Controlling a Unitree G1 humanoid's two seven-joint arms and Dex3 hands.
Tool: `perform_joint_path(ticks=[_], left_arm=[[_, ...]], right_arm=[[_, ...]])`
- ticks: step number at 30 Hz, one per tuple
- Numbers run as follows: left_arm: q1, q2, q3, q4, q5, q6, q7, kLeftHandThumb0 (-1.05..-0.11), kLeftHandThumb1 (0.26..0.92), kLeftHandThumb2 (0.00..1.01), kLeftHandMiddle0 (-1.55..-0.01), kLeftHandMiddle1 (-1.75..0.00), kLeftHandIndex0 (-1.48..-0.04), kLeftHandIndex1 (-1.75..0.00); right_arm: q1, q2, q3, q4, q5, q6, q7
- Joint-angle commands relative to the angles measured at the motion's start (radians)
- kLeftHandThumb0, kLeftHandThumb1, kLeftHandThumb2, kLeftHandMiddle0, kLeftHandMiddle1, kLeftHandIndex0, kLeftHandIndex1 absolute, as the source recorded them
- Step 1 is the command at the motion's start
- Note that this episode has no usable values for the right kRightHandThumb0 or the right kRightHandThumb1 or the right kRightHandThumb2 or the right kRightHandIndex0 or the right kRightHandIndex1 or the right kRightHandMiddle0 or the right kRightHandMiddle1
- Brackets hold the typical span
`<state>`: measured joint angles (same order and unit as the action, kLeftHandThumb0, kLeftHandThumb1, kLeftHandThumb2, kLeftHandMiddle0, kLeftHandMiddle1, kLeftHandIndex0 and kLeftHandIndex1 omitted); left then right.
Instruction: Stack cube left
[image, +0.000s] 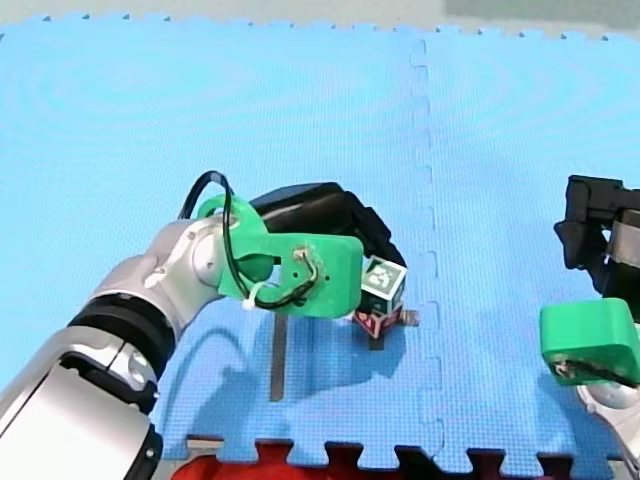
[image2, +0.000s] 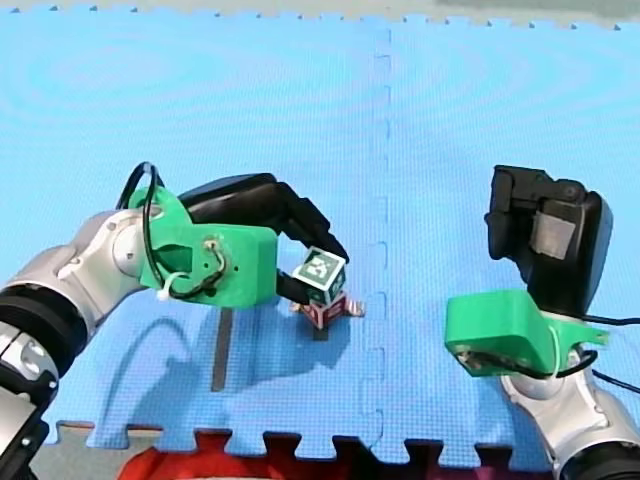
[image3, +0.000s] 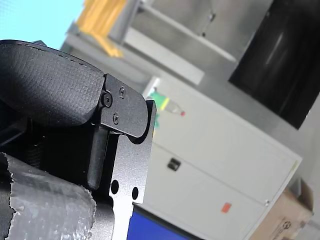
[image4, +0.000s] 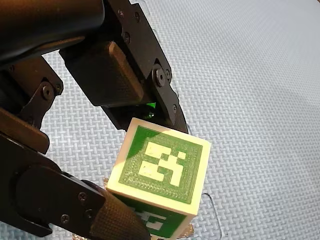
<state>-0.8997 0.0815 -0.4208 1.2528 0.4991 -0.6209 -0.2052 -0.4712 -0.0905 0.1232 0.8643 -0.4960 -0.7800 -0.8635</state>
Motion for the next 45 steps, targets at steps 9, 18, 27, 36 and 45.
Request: perform_joint_path(ticks=[9, 18, 27, 36, 45], left_arm=[[0.010, 0.005, -0.006, 0.005, 0.007, -0.002, 0.026, -0.464, 0.822, 0.00, -0.90, -1.74, -1.29, 0.00], [0.016, 0.000, -0.013, 0.007, 0.018, -0.002, 0.067, -0.462, 0.821, 0.00, -0.91, -1.75, -1.29, 0.00], [0.019, -0.004, -0.023, 0.020, 0.041, -0.008, 0.112, -0.458, 0.821, 0.00, -0.91, -1.75, -1.29, 0.00], [0.021, -0.002, -0.030, 0.022, 0.049, -0.007, 0.128, -0.456, 0.823, 0.00, -0.92, -1.75, -1.28, 0.00], [0.029, -0.001, -0.029, 0.027, 0.048, -0.017, 0.146, -0.453, 0.826, 0.00, -0.93, -1.75, -1.27, 0.00]], right_arm=[[0.005, 0.000, -0.001, -0.009, -0.008, 0.000, -0.010], [0.006, 0.001, 0.004, -0.011, -0.019, 0.000, -0.023], [0.010, 0.003, 0.007, -0.019, -0.024, 0.002, -0.030], [0.012, 0.005, 0.009, -0.024, -0.025, 0.004, -0.033], [0.010, 0.011, 0.013, -0.020, -0.030, 0.008, -0.042]])
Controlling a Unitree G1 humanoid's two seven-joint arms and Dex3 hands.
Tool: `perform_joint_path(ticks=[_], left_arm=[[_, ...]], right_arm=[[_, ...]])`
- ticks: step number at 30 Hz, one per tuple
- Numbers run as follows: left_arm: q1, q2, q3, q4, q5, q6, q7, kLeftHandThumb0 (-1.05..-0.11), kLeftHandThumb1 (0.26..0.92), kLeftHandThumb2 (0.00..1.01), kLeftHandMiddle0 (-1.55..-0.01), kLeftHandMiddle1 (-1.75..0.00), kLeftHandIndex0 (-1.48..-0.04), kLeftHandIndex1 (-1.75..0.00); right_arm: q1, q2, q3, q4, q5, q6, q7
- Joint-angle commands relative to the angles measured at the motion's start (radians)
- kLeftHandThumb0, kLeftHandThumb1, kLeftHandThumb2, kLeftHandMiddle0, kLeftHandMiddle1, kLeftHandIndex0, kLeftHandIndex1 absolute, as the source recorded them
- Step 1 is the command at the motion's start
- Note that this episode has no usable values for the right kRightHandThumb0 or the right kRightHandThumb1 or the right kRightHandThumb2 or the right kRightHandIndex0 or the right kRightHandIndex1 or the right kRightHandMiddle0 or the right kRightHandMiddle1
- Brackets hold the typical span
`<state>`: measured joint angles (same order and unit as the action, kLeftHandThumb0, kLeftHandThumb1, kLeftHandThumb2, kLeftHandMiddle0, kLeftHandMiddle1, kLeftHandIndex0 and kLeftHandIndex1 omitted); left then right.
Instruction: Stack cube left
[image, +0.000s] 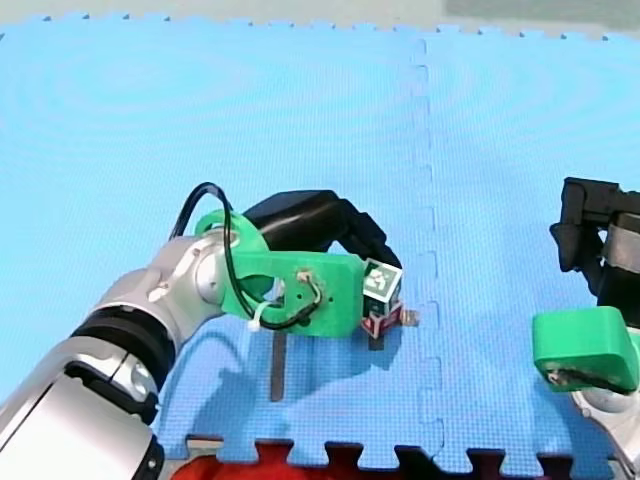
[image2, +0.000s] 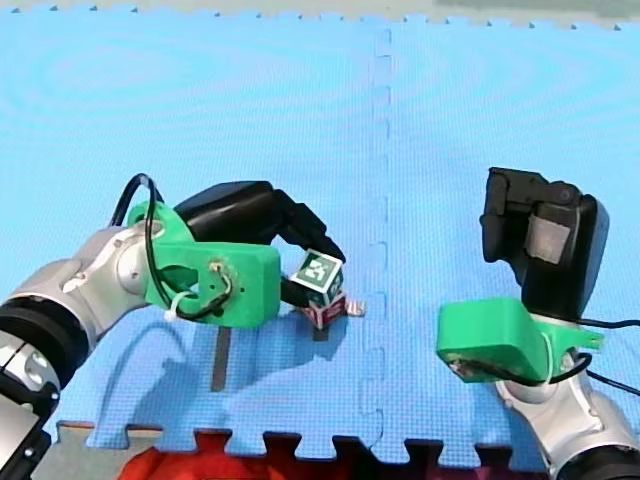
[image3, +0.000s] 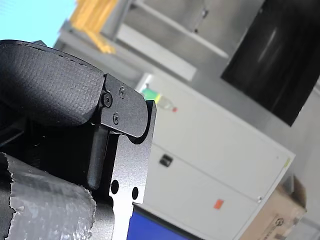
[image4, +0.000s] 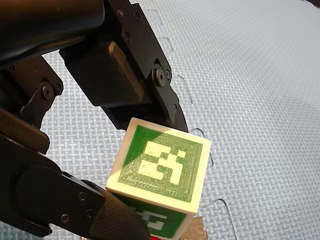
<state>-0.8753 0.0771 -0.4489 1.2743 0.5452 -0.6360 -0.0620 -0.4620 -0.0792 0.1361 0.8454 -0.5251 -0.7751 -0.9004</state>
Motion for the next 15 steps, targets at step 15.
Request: perform_joint_path(ticks=[15], left_arm=[[0.007, 0.006, -0.012, 0.014, 0.017, -0.002, 0.029, -0.452, 0.829, 0.00, -0.93, -1.75, -1.27, 0.00]], right_arm=[[-0.009, 0.007, 0.003, 0.019, -0.006, 0.003, -0.018]])
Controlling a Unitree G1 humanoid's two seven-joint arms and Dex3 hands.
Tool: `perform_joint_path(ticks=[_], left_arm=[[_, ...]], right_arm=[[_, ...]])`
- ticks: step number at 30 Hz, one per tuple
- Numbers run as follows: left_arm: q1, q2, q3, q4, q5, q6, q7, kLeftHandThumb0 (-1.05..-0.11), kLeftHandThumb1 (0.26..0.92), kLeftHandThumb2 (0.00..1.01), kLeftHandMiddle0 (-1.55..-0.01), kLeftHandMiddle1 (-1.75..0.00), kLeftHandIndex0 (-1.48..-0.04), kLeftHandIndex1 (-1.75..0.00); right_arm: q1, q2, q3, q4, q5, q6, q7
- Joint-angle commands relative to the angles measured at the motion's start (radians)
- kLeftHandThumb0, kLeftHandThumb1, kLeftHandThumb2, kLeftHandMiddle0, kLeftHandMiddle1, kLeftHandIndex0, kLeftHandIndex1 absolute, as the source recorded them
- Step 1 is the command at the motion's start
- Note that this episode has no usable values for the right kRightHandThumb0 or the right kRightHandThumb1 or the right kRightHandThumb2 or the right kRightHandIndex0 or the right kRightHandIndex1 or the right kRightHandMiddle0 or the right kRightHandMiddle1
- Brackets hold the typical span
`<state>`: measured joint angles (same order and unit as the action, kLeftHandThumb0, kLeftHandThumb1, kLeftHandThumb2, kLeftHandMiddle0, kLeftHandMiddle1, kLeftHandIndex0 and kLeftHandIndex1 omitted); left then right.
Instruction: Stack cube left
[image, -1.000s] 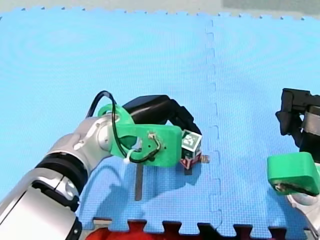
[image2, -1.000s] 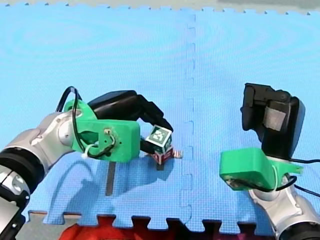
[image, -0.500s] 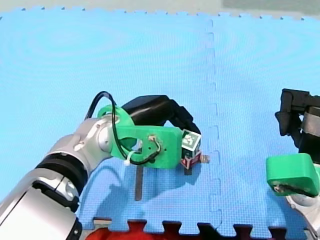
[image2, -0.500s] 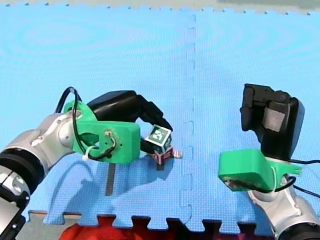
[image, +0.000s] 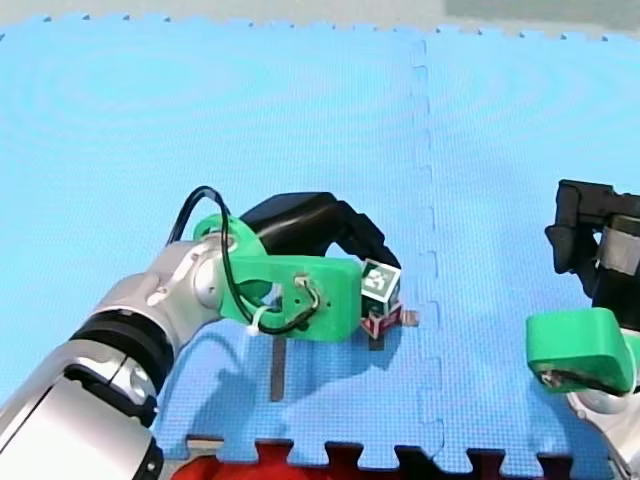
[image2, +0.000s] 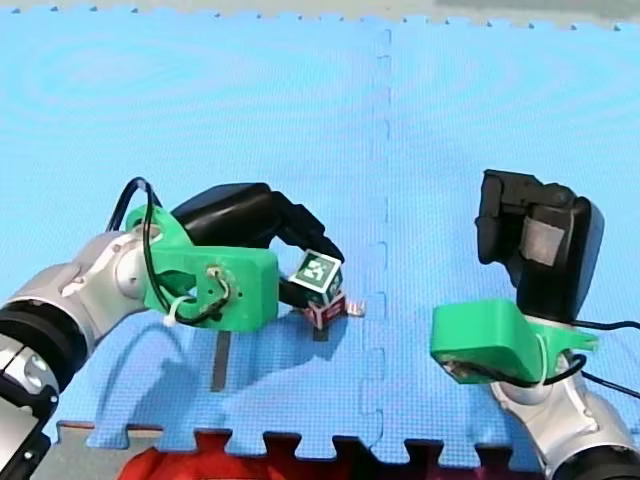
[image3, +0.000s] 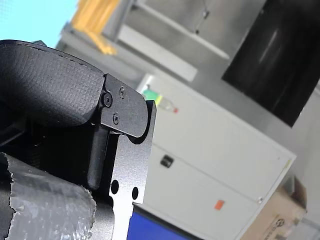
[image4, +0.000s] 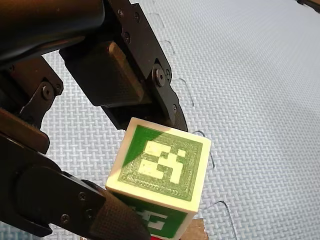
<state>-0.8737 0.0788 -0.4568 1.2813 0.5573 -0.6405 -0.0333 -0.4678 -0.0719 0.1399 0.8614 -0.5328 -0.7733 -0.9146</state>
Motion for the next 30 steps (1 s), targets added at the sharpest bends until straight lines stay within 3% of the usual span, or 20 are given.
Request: perform_joint_path(ticks=[1, 3, 5, 7, 9, 13, 30], left_arm=[[0.005, 0.004, -0.004, 0.007, 0.006, 0.003, 0.001, -0.452, 0.829, 0.00, -0.93, -1.75, -1.27, 0.00], [0.005, 0.004, -0.004, 0.008, 0.006, 0.003, 0.000, -0.453, 0.830, 0.00, -0.93, -1.75, -1.27, 0.00], [-0.001, 0.005, -0.007, 0.009, 0.006, 0.011, -0.018, -0.642, 0.796, 0.00, -0.90, -1.75, -0.84, 0.00], [-0.005, 0.005, -0.010, 0.010, 0.009, 0.016, -0.033, -0.890, 0.829, 0.02, -0.83, -1.75, -0.49, 0.00], [-0.006, 0.005, -0.009, 0.010, 0.009, 0.017, -0.043, -1.007, 0.870, 0.03, -0.79, -1.75, -0.35, 0.00], [-0.008, -0.001, 0.004, 0.010, -0.008, 0.027, -0.072, -1.046, 0.892, 0.03, -0.78, -1.75, -0.31, 0.00], [-0.009, -0.011, 0.025, 0.010, -0.025, 0.059, -0.091, -1.048, 0.886, 0.01, -0.85, -1.75, -0.27, 0.00]], right_arm=[[-0.004, -0.001, 0.000, 0.004, 0.001, 0.001, -0.005], [-0.004, -0.001, 0.001, 0.005, 0.000, 0.000, -0.008], [-0.005, -0.002, 0.001, 0.006, -0.001, -0.001, -0.010], [-0.004, -0.003, 0.001, 0.006, -0.001, -0.002, -0.010], [-0.004, -0.004, 0.001, 0.007, 0.001, -0.002, -0.009], [-0.004, -0.006, -0.001, 0.007, 0.005, -0.002, -0.004], [-0.010, -0.004, 0.000, 0.016, 0.012, -0.005, 0.004]])
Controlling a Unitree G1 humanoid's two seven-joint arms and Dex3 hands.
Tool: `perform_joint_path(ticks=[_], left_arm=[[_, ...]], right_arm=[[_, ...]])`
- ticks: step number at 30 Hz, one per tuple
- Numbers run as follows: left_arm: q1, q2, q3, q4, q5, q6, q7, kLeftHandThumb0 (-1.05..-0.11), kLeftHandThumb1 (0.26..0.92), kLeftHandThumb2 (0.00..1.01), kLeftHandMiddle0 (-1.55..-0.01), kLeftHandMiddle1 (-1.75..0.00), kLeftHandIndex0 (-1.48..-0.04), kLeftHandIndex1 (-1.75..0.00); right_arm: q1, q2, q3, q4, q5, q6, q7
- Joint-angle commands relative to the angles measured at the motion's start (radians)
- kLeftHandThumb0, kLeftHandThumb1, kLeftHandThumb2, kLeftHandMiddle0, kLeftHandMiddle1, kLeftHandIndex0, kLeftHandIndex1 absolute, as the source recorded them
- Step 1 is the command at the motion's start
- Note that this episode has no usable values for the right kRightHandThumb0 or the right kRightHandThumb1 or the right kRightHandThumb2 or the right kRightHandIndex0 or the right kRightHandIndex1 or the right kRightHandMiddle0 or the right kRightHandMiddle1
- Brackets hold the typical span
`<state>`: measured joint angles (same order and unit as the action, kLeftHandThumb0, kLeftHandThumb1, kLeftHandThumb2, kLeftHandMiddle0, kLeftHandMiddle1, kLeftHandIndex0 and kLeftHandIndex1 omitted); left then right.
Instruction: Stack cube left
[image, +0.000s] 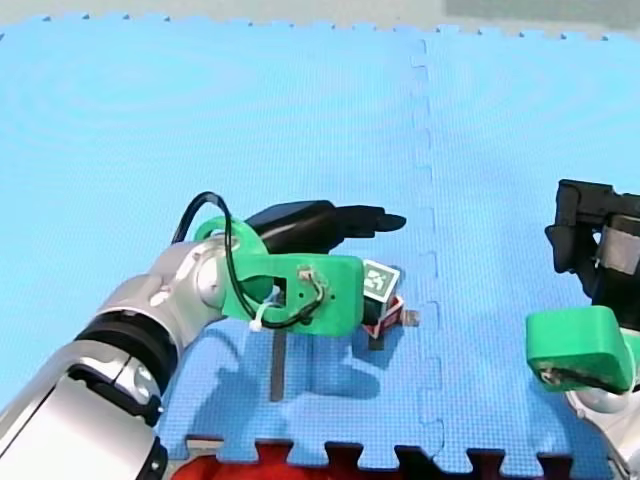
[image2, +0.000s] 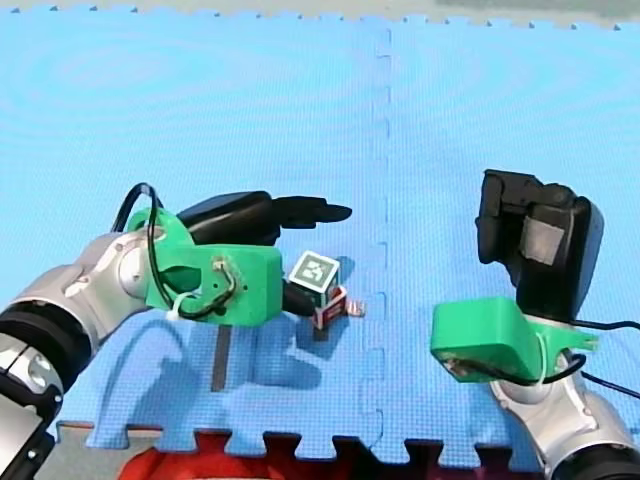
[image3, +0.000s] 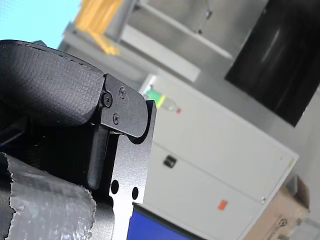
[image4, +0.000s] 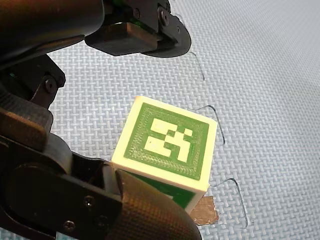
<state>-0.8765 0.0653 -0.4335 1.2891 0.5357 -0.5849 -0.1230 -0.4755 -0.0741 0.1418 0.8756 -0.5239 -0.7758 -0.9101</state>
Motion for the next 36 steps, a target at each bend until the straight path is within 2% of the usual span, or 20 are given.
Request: perform_joint_path(ticks=[1, 12, 15, 18, 20, 22, 26, 28, 31, 36], left_arm=[[-0.006, 0.002, 0.002, 0.002, -0.003, 0.004, -0.001, -1.048, 0.886, 0.01, -0.85, -1.75, -0.27, 0.00], [-0.005, 0.003, 0.017, 0.005, -0.011, -0.003, 0.018, -1.048, 0.880, 0.00, -0.86, -1.75, -0.21, 0.00], [-0.007, 0.030, 0.038, -0.009, -0.031, -0.039, 0.020, -1.048, 0.879, 0.00, -0.85, -1.75, -0.20, 0.00], [-0.009, 0.080, 0.090, -0.046, -0.100, -0.114, -0.050, -1.048, 0.879, 0.00, -0.82, -1.75, -0.25, -0.02], [-0.018, 0.118, 0.105, -0.083, -0.125, -0.135, -0.096, -1.048, 0.879, 0.00, -0.80, -1.75, -0.24, -0.02], [-0.013, 0.146, 0.116, -0.127, -0.142, -0.139, -0.126, -1.048, 0.880, 0.00, -0.79, -1.75, -0.24, -0.02], [0.022, 0.196, 0.132, -0.203, -0.141, -0.134, -0.092, -1.048, 0.880, 0.00, -0.76, -1.75, -0.25, -0.01], [0.043, 0.211, 0.151, -0.225, -0.156, -0.145, -0.076, -1.048, 0.880, 0.00, -0.77, -1.75, -0.26, -0.02], [0.058, 0.219, 0.164, -0.210, -0.148, -0.150, -0.006, -1.048, 0.884, 0.00, -0.79, -1.75, -0.28, -0.02], [0.086, 0.207, 0.193, -0.208, -0.188, -0.102, -0.006, -1.048, 0.867, 0.00, -0.80, -1.75, -0.28, -0.02]], right_arm=[[-0.003, -0.002, -0.001, 0.002, 0.003, -0.003, 0.000], [-0.008, -0.008, 0.001, 0.016, -0.001, -0.012, -0.006], [-0.006, -0.010, 0.000, 0.017, 0.001, -0.017, -0.007], [0.001, -0.011, -0.004, 0.014, 0.007, -0.020, -0.003], [0.006, -0.010, -0.007, 0.011, 0.012, -0.016, 0.003], [0.009, -0.009, -0.009, 0.009, 0.019, -0.013, 0.010], [0.012, -0.010, -0.015, 0.010, 0.030, -0.008, 0.025], [0.014, -0.011, -0.017, 0.013, 0.033, -0.010, 0.029], [0.016, -0.013, -0.020, 0.018, 0.038, -0.016, 0.035], [0.018, -0.018, -0.025, 0.029, 0.044, -0.026, 0.045]])
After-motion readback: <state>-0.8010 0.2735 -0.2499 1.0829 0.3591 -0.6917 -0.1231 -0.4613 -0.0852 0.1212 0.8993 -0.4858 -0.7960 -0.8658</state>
